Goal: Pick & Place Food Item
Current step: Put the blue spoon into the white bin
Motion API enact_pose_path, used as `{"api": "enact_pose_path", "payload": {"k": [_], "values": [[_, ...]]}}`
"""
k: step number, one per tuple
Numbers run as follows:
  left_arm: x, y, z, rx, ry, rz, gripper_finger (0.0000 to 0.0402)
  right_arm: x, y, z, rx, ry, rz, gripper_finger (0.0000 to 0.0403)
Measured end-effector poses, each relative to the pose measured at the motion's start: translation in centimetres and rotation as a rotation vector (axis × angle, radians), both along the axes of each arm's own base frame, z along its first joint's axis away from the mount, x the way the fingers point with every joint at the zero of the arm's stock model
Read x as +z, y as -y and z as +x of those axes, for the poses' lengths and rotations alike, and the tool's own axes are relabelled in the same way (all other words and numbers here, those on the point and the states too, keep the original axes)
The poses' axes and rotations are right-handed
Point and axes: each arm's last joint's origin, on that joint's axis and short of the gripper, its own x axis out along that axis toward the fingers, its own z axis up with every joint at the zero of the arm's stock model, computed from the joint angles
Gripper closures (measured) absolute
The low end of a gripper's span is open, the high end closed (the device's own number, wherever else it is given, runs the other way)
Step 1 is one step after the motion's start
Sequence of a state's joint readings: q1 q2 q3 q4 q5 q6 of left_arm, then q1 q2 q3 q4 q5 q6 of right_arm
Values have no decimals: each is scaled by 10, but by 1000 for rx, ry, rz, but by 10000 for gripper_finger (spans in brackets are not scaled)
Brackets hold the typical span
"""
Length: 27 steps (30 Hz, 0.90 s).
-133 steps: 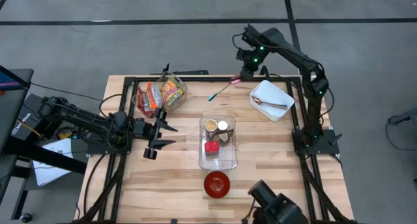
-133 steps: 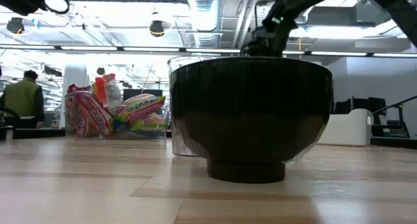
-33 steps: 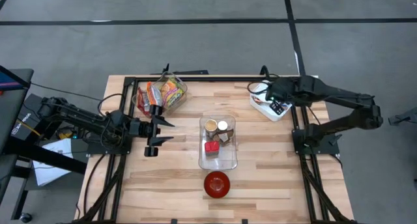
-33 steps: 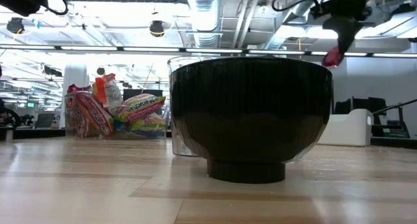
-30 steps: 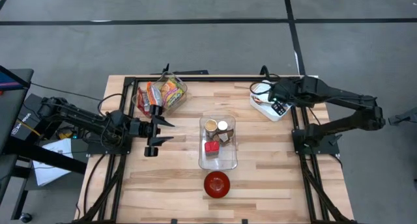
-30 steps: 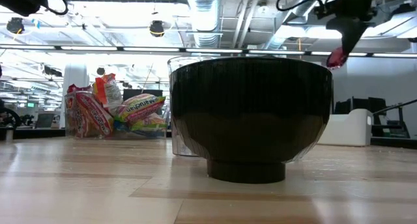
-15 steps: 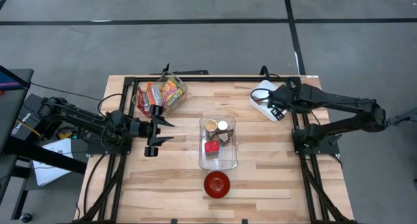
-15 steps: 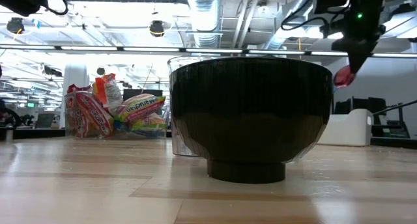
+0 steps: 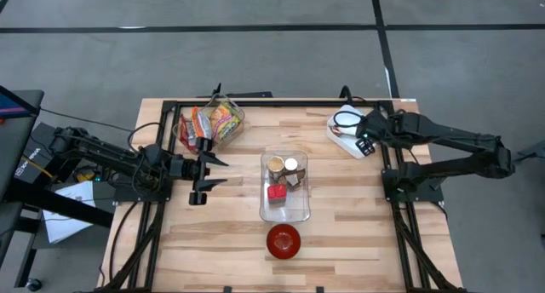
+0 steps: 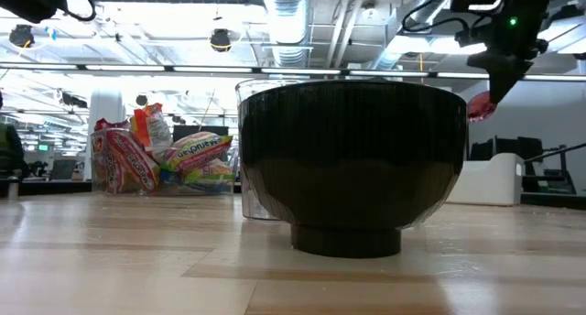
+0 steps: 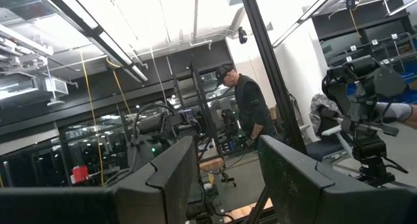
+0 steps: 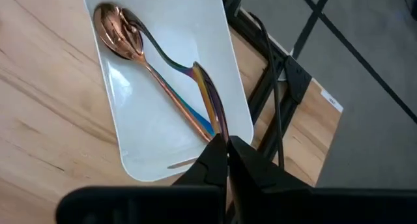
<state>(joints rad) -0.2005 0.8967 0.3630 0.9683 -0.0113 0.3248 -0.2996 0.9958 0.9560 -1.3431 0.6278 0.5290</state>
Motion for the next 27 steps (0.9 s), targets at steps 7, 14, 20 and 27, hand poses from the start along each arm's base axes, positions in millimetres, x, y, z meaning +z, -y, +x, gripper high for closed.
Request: {"api": "enact_pose_path", "payload": {"k": [7,14,20,27], "values": [[0,0,0,0,0,0,234,-27,1,-11,-28,-14,7,403],[0,0,0,0,0,0,234,-30,1,-18,-19,36,6,403],[0,0,0,0,-1,0,234,-30,2,-17,5,33,4,399],[0,0,0,0,-1,0,234,-28,-1,-9,89,53,-18,361]]}}
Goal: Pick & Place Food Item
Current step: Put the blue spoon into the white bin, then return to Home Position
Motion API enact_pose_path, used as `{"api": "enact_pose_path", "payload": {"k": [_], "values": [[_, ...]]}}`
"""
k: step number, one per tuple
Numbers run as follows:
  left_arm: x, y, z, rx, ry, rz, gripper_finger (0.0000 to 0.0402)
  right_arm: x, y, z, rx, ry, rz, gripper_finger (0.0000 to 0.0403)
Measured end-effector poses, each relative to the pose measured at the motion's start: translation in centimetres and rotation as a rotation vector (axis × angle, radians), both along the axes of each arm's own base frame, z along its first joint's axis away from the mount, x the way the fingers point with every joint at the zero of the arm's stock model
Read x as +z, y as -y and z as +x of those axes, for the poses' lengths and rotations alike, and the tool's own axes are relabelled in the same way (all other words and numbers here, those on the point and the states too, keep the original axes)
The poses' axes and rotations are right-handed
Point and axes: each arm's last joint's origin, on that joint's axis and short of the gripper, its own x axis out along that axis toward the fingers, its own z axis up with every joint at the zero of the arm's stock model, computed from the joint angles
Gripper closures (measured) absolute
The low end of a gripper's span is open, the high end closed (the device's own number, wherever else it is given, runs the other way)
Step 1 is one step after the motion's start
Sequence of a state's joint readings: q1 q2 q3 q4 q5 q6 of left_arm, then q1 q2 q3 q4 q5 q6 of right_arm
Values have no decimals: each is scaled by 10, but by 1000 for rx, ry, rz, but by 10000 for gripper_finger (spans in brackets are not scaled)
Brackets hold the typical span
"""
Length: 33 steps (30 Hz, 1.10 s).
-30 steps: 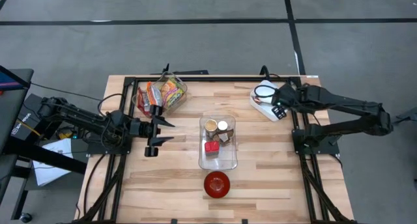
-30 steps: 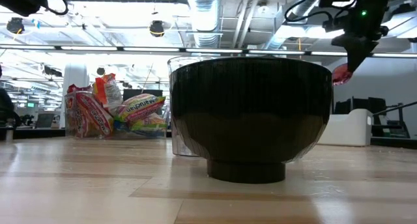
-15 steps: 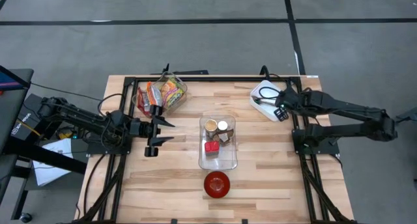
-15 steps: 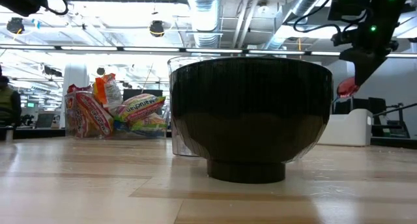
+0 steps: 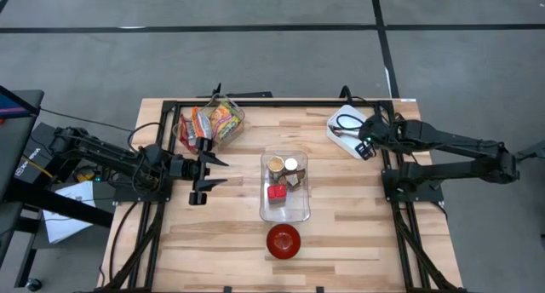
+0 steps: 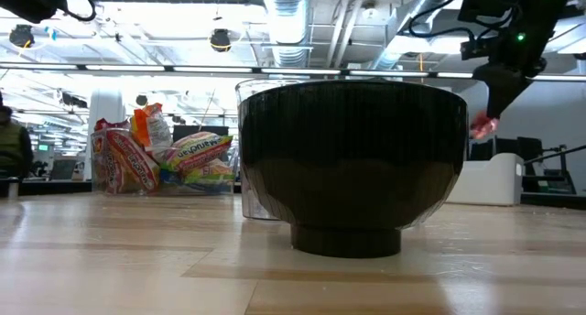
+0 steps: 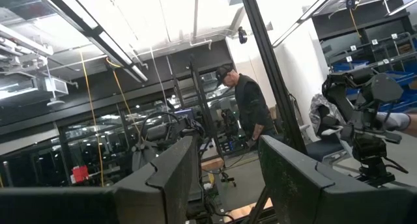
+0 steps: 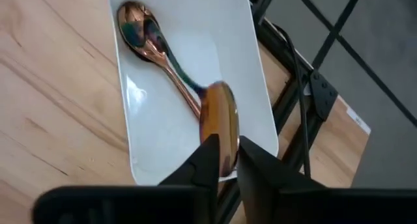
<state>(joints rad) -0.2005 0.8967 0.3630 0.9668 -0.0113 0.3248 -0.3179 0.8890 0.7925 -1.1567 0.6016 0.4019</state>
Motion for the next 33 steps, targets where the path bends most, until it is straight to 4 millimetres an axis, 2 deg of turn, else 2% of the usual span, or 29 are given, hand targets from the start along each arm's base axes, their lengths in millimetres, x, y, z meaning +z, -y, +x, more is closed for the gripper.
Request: {"api": "enact_pose_path", "payload": {"k": [12,16,24,30,33], "values": [[0,0,0,0,-1,0,234,1,1,-3,-17,-46,-72,227],[0,0,0,0,-1,0,234,2,1,-3,-20,-48,-82,197],[0,0,0,0,-1,0,234,5,-2,-9,-2,15,-45,188],[0,0,0,0,-1,0,234,6,-9,-7,96,152,180,199],[0,0,0,0,-1,0,234,6,-11,-6,120,175,235,206]]}}
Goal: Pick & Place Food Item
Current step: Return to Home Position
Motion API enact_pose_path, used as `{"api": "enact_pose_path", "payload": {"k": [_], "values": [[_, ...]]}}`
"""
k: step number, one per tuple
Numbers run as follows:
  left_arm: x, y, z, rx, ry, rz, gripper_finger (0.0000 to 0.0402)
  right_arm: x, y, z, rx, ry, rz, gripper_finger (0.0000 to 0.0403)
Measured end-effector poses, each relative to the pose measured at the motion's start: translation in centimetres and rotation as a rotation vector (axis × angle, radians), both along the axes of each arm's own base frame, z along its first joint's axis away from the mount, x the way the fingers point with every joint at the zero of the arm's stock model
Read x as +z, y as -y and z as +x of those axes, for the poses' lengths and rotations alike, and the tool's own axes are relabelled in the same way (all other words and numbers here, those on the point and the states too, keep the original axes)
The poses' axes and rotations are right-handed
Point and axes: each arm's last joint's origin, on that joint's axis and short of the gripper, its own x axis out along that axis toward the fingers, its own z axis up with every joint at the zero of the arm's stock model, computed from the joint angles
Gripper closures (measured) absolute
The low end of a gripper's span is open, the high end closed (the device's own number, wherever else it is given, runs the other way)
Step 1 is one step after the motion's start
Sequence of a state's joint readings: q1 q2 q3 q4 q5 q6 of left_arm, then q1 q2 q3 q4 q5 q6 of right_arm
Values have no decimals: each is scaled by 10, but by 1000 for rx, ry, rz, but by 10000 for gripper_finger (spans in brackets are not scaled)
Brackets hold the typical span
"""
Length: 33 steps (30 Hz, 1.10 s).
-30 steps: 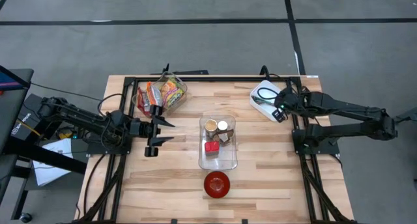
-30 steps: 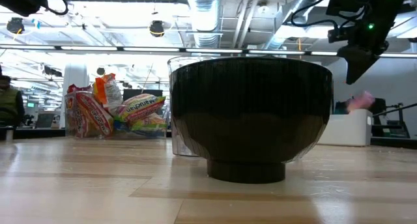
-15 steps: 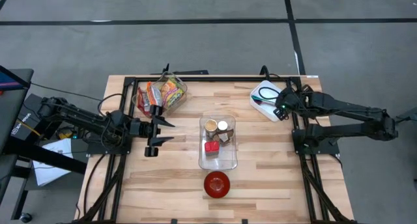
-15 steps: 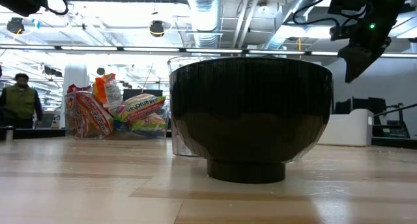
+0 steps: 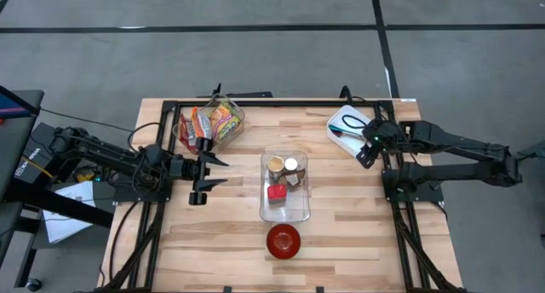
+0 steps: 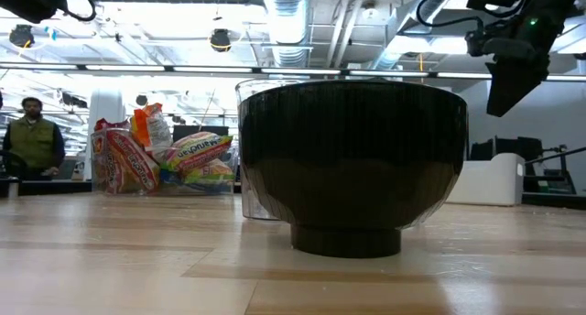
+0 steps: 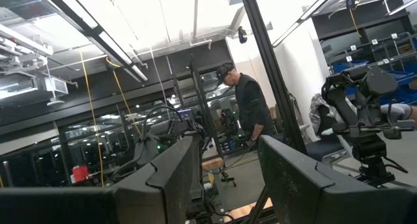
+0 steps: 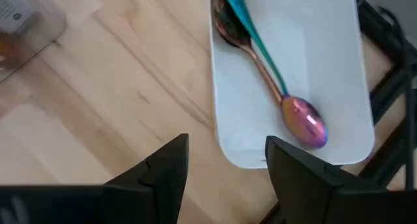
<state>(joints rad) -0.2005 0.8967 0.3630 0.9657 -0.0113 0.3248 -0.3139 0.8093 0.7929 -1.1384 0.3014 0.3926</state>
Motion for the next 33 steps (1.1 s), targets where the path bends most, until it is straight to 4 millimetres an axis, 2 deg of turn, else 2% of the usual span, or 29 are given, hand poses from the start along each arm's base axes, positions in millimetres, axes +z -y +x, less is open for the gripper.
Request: {"api": "enact_pose_path", "payload": {"k": [5,9,16,20,25,29,33], "values": [[0,0,0,0,-1,0,234,0,-3,1,5,10,21,227],[0,0,0,0,-1,0,234,0,-12,5,50,39,30,258],[-1,0,0,0,-9,2,234,8,-39,24,257,206,5,341],[-2,0,1,2,-20,3,234,15,-54,31,354,296,-83,395],[-4,-1,2,55,-50,-10,234,12,-71,35,463,473,-215,397],[-6,-2,3,96,-69,-13,234,-2,-77,33,552,620,-277,399],[-7,-3,3,130,-85,-22,234,-19,-75,28,551,730,-308,401]]}}
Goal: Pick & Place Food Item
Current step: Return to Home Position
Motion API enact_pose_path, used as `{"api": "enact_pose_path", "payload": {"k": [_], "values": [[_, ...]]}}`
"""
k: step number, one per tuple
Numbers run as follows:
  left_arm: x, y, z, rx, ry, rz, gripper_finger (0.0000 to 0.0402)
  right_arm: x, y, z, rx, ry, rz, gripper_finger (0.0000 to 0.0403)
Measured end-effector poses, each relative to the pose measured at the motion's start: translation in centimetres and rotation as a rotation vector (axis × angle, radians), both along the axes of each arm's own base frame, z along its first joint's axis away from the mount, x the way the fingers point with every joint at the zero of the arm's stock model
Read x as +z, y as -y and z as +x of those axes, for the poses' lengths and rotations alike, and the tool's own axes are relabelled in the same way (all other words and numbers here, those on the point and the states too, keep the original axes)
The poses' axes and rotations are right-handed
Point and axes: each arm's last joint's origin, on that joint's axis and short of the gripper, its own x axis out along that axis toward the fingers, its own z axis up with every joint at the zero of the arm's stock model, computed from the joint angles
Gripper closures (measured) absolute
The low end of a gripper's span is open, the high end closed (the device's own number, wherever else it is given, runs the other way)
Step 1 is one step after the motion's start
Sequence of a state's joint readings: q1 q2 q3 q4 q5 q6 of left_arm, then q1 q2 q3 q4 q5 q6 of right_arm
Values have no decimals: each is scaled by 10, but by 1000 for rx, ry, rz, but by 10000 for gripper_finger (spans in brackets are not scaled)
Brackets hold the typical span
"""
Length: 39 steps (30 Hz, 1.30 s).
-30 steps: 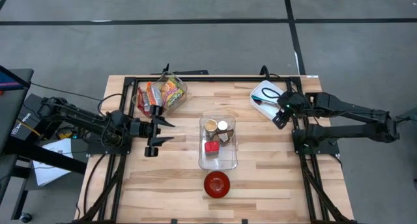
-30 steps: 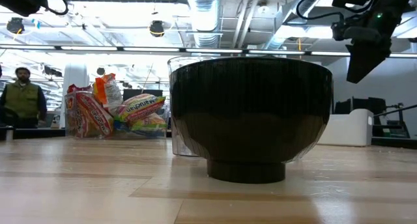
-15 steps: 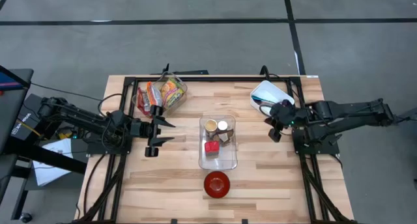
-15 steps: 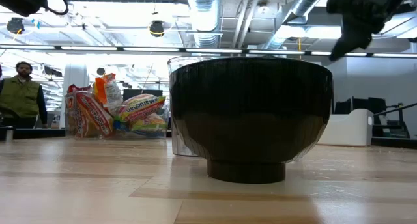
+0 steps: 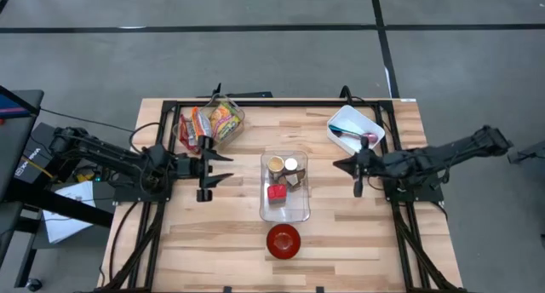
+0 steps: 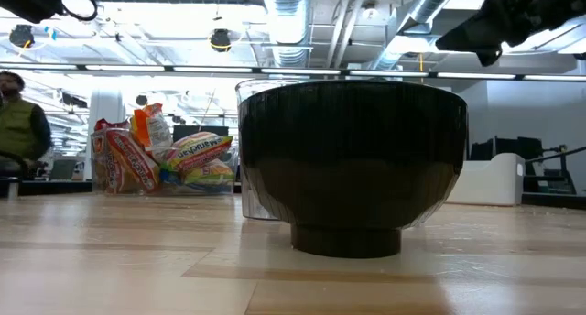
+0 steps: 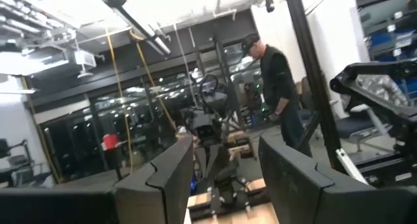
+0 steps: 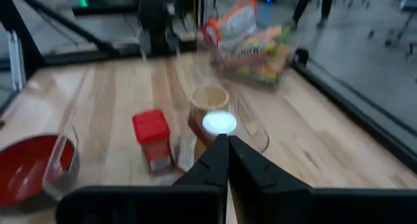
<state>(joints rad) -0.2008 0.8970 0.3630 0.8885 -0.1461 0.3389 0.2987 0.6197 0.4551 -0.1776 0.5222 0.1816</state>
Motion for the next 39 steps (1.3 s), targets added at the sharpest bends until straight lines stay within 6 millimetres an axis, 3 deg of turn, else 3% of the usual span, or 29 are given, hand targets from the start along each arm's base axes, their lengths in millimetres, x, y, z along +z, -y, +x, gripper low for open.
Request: {"api": "enact_pose_path", "payload": {"k": [6,13,17,21,25,30,39], "values": [[-7,-3,3,77,-81,22,234,-15,3,-6,64,168,-9,402],[-17,-18,6,171,-186,1,242,-21,8,-6,83,190,3,402],[-30,-30,9,189,-315,-23,277,-27,10,-5,66,199,4,402],[-43,-43,6,103,-365,-55,335,-31,12,-5,56,194,3,403],[-58,-56,-3,34,-335,-97,393,-32,12,-5,54,191,4,403],[-72,-71,-23,45,-319,-141,394,-32,11,-5,78,187,9,403],[-79,-70,-60,36,-121,-159,401,-35,11,-6,79,161,5,403]]}}
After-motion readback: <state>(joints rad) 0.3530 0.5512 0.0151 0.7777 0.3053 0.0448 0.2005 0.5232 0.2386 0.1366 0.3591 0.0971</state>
